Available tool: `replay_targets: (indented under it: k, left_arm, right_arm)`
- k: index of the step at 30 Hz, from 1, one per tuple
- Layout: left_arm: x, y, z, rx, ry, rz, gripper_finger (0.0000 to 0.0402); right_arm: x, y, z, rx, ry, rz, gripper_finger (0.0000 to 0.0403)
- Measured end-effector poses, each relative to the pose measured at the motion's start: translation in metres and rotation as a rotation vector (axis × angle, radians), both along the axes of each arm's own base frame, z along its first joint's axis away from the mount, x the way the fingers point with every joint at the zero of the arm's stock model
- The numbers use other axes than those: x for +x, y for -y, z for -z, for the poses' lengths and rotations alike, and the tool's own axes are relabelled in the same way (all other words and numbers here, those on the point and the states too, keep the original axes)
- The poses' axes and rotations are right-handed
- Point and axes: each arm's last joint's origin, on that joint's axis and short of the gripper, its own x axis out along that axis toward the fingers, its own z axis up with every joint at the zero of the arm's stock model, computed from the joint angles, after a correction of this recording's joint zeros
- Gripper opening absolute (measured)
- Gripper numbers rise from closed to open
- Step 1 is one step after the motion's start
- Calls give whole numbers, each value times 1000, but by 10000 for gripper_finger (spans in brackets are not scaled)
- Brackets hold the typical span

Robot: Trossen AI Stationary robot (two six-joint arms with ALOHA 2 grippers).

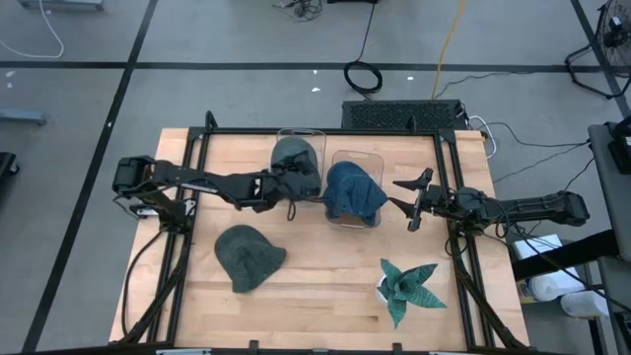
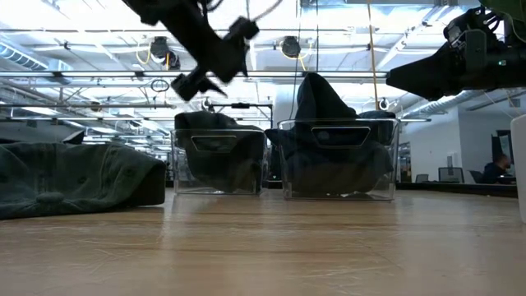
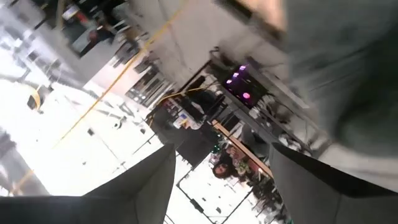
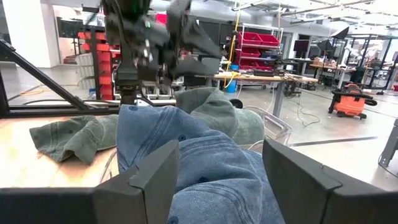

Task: Pick & Place hat
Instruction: Put the black cap into the left transparent bin

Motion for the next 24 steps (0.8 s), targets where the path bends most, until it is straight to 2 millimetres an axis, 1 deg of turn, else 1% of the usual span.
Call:
replay_targets:
  k: [4, 9, 17, 24]
  left_arm:
    - [-8, 4, -27, -21, 128, 0, 268]
    - [-18, 9, -63, -66, 330, -19, 264]
    - [-32, 18, -111, -153, 676, -150, 259]
    - [-48, 30, -155, -287, 1005, -192, 253]
  right_arm:
    - [0, 0, 0, 0, -2, 0, 222]
    - [0, 0, 0, 0, -3, 0, 222]
    - [0, 0, 0, 0, -2, 0, 222]
    - [0, 0, 0, 0, -2, 0, 222]
